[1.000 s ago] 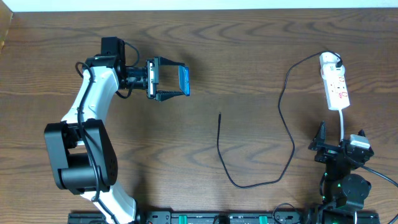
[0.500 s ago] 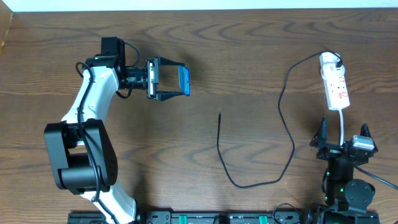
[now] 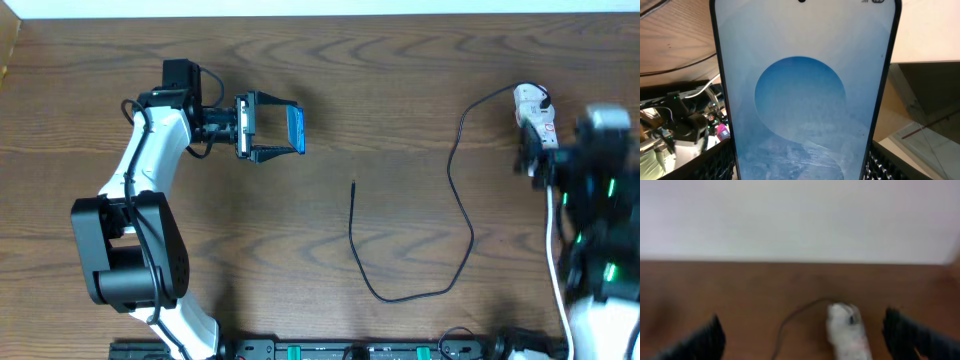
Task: Plug charger to phone and switch on socket
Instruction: 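Move the right gripper toward the phone held by the left gripper, then grasp the phone's other end with the right gripper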
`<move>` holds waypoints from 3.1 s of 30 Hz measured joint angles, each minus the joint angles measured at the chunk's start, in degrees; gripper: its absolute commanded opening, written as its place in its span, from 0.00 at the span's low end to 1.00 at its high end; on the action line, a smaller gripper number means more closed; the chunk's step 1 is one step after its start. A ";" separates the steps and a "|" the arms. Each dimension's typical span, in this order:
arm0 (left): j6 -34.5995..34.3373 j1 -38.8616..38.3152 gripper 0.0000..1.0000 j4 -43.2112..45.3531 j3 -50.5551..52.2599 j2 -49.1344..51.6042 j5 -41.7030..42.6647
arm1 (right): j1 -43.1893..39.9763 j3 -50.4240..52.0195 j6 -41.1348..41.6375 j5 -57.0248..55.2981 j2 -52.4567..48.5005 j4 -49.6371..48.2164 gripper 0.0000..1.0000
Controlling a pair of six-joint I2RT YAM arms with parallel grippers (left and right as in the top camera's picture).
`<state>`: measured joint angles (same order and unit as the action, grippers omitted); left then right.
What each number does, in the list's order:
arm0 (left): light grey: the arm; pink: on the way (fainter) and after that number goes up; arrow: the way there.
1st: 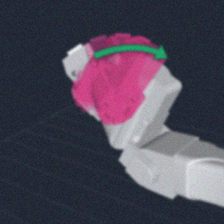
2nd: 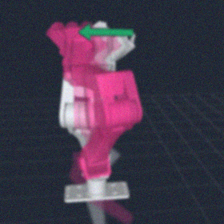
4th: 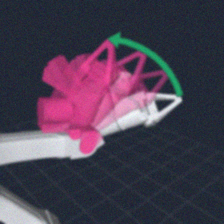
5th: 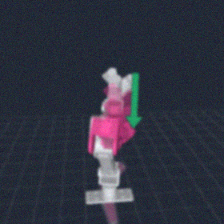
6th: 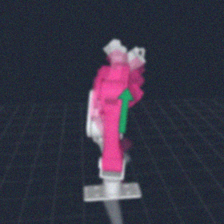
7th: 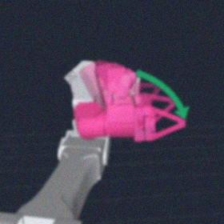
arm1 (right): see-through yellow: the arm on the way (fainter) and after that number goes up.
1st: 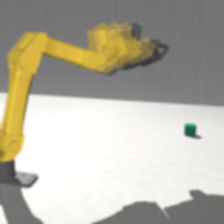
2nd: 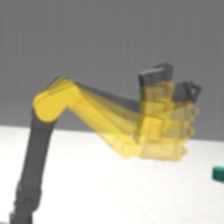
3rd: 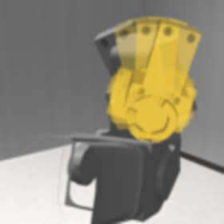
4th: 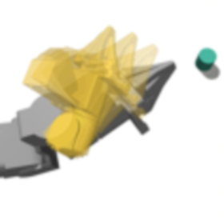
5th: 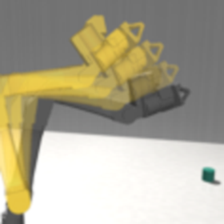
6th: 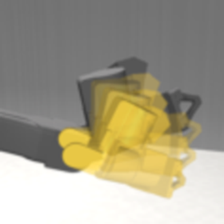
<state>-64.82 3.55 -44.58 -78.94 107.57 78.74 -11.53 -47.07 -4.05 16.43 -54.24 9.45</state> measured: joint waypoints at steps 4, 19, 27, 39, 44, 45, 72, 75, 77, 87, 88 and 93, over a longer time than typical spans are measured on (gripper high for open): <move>-0.98 0.00 0.07 0.04 0.00 0.00 -0.66 | 0.02 -14.27 0.72 13.09 -16.26 6.69 0.99; -6.51 0.00 0.07 0.28 0.00 0.00 -10.95 | 0.63 -30.08 8.17 52.57 -47.30 8.09 0.99; -10.62 -1.57 0.07 0.70 0.00 0.00 -18.60 | 2.67 -30.12 10.60 53.96 -52.28 9.97 0.99; -20.41 -10.40 0.07 11.91 0.00 0.00 -31.43 | 15.63 -30.14 13.25 51.60 -54.12 11.63 0.95; -23.76 -13.70 0.07 17.05 0.02 0.00 -37.88 | 19.43 -30.14 14.73 48.09 -54.12 12.44 0.92; -24.35 -14.38 0.07 18.16 0.02 0.00 -39.01 | 20.02 -30.14 14.86 47.63 -54.12 12.46 0.92; -35.91 -23.08 0.07 24.24 0.02 0.00 -46.10 | 26.40 -30.14 14.95 29.83 -54.14 14.71 0.72; -35.95 -23.50 0.07 24.24 0.02 0.00 -46.12 | 26.40 -30.14 14.93 29.11 -54.14 14.67 0.69; -35.98 -23.67 0.07 24.24 0.02 0.00 -46.10 | 26.40 -30.14 14.95 28.83 -54.14 14.67 0.71; -36.13 -25.09 0.07 24.24 0.02 0.00 -46.10 | 26.45 -30.14 15.37 27.36 -54.12 13.88 0.59; -36.13 -25.18 0.07 24.24 0.02 0.00 -46.10 | 26.45 -30.14 15.37 27.32 -54.14 13.88 0.54; -36.87 -25.42 0.07 24.22 0.02 0.00 -46.10 | 26.51 -30.14 15.65 27.19 -54.14 13.86 0.44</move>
<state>-101.69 -21.87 -20.36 -78.91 107.57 32.64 14.98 -77.21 11.60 43.62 -108.38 23.31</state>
